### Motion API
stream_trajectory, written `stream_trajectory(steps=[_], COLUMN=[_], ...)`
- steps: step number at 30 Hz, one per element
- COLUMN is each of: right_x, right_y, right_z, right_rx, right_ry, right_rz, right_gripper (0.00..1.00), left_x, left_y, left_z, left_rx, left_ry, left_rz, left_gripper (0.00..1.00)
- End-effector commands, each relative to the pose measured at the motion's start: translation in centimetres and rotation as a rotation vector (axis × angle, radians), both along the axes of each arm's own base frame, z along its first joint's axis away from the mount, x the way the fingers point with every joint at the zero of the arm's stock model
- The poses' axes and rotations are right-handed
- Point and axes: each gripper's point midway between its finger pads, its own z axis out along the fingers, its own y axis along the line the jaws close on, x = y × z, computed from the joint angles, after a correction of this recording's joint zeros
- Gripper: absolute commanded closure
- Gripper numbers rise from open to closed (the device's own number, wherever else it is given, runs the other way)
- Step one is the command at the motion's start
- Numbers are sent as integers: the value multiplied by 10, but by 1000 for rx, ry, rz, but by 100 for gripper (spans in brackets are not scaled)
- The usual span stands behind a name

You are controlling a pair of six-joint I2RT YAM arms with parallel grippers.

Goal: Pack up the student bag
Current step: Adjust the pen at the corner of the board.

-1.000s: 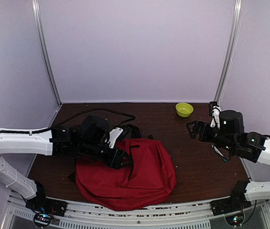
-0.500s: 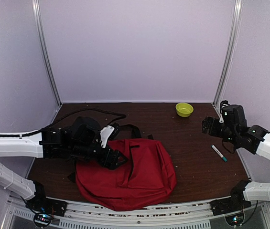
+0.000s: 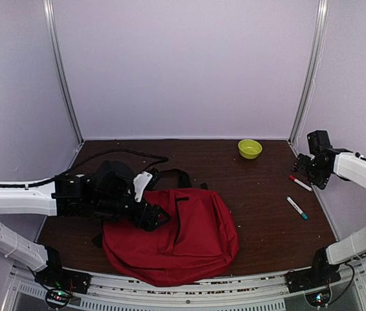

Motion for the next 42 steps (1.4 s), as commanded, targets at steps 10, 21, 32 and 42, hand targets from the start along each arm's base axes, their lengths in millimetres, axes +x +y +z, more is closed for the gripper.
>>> stream_trajectory(steps=[10,21,32,42], right_x=[25,39,31,19], right_y=[-62,-83,-91,-109], right_z=[-95,-100,-95,-62], right_rx=[497,499,436,229], right_ry=[59,20,53,39], right_rz=[-434,-521,-524,-426], right_gripper=[25,28,39,42], left_x=[-2,-1,-1,-2], left_y=[5,1,0,1], left_z=[6,4,4,8], left_rx=[-52,-45,-52,-58], left_ry=[-9,-5,-12,-27], left_rz=[20,15,8,-6], left_gripper=[20,20,20,20])
